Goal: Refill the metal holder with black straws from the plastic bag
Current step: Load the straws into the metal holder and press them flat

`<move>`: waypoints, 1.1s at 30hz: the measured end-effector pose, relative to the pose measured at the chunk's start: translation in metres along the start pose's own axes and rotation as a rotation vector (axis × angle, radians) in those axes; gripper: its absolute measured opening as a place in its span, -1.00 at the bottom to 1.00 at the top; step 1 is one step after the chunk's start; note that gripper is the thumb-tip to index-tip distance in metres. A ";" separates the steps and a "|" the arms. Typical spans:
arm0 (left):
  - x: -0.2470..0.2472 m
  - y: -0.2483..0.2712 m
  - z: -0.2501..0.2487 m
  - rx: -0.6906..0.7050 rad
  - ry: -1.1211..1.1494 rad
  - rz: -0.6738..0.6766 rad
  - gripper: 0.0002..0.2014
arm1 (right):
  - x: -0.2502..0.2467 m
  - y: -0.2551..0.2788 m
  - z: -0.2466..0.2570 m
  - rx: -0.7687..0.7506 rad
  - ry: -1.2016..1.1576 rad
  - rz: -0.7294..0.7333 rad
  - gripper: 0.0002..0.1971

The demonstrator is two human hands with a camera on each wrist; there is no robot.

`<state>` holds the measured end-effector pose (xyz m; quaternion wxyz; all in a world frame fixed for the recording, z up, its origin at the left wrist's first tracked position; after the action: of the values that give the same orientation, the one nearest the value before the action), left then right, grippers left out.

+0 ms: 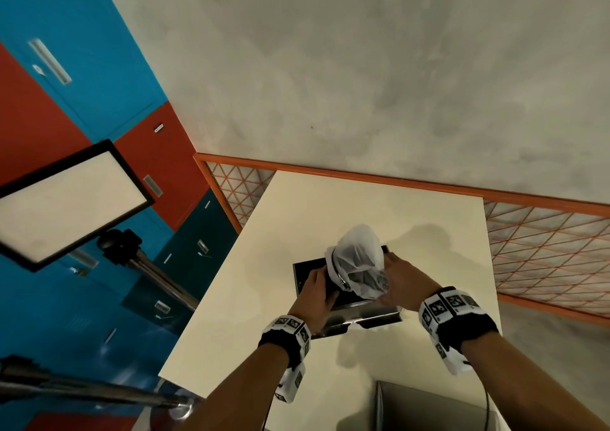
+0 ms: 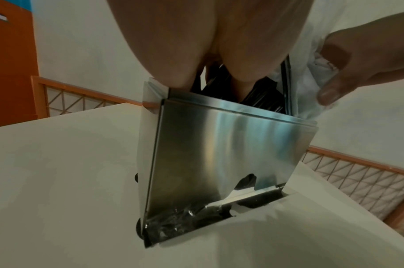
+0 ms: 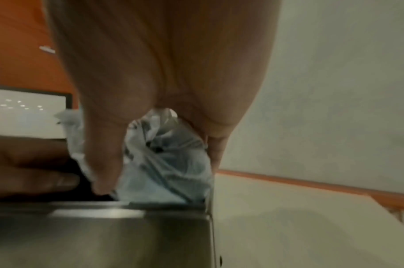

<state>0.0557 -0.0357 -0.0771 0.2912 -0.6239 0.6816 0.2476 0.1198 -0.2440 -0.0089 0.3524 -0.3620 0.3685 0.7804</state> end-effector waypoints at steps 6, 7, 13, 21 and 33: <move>0.005 0.002 0.000 -0.020 0.064 0.022 -0.15 | 0.002 -0.005 0.016 0.088 -0.047 -0.065 -0.34; 0.004 0.002 0.001 -0.028 0.086 0.011 -0.11 | -0.003 -0.004 0.021 0.099 -0.019 -0.077 -0.39; 0.001 0.002 0.005 -0.061 0.124 -0.083 -0.08 | -0.034 -0.004 0.034 0.031 0.039 -0.222 -0.69; 0.005 0.001 0.007 0.026 -0.014 -0.036 -0.25 | -0.023 -0.015 0.013 0.042 -0.288 -0.179 -0.68; 0.006 0.002 0.004 0.024 0.052 -0.027 -0.04 | 0.007 -0.012 0.022 -0.019 -0.339 -0.178 -0.45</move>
<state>0.0540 -0.0376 -0.0843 0.2843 -0.6357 0.6834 0.2192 0.1194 -0.2175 -0.0085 0.4736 -0.2597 0.2630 0.7995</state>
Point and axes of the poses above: each hand's wrist, its own y-axis away from the middle knuckle, its own x-axis out of the palm, z = x × y, the point moved 3 cm from there along -y, towards the middle knuckle, and after that the axes turned 6 degrees about x, right-handed, at the moved point
